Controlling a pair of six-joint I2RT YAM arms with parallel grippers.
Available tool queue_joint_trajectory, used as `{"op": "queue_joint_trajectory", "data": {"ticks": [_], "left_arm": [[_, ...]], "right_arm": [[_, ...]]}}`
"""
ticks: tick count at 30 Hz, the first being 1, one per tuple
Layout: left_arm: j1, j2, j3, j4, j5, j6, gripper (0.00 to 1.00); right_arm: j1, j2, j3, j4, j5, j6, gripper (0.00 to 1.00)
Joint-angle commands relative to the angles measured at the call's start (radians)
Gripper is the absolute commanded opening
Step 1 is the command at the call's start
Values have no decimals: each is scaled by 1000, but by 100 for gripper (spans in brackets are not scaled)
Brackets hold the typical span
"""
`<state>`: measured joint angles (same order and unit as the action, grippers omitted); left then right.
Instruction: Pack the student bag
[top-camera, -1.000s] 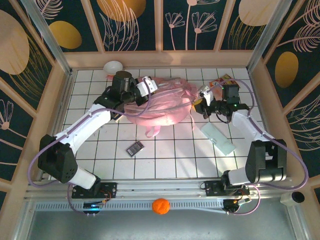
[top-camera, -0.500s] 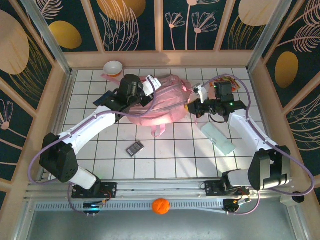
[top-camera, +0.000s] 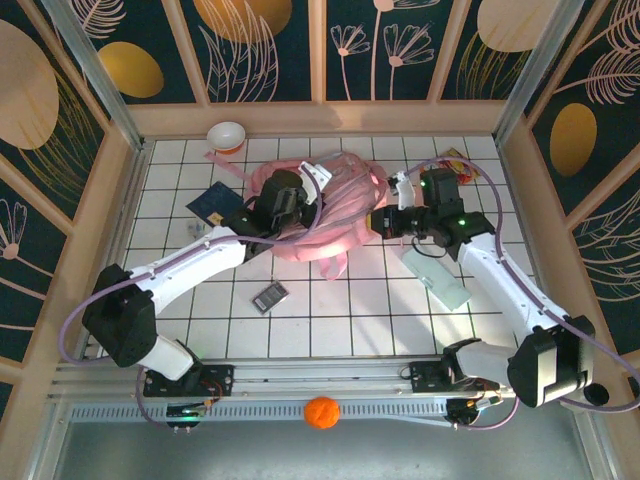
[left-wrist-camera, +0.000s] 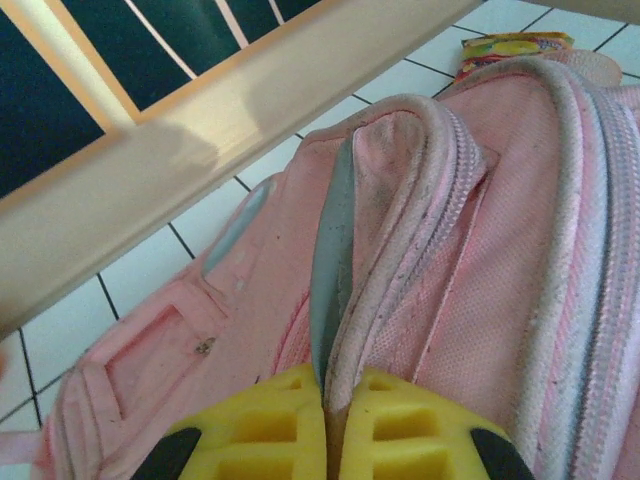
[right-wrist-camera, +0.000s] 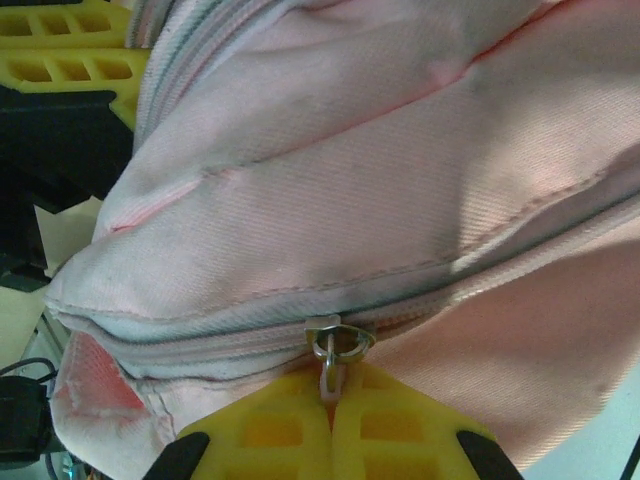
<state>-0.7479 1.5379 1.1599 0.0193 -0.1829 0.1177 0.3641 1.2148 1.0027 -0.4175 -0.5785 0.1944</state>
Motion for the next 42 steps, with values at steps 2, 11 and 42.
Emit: {"op": "queue_joint_trajectory", "data": {"ticks": [2, 11, 42], "left_arm": [[-17, 50, 94, 84, -87, -171, 0], [-25, 74, 144, 126, -78, -229, 0], [-26, 220, 307, -45, -311, -49, 0]], "right_arm": [[63, -19, 16, 13, -5, 84, 0], [113, 23, 29, 27, 26, 171, 0], [156, 101, 183, -158, -129, 178, 0]]}}
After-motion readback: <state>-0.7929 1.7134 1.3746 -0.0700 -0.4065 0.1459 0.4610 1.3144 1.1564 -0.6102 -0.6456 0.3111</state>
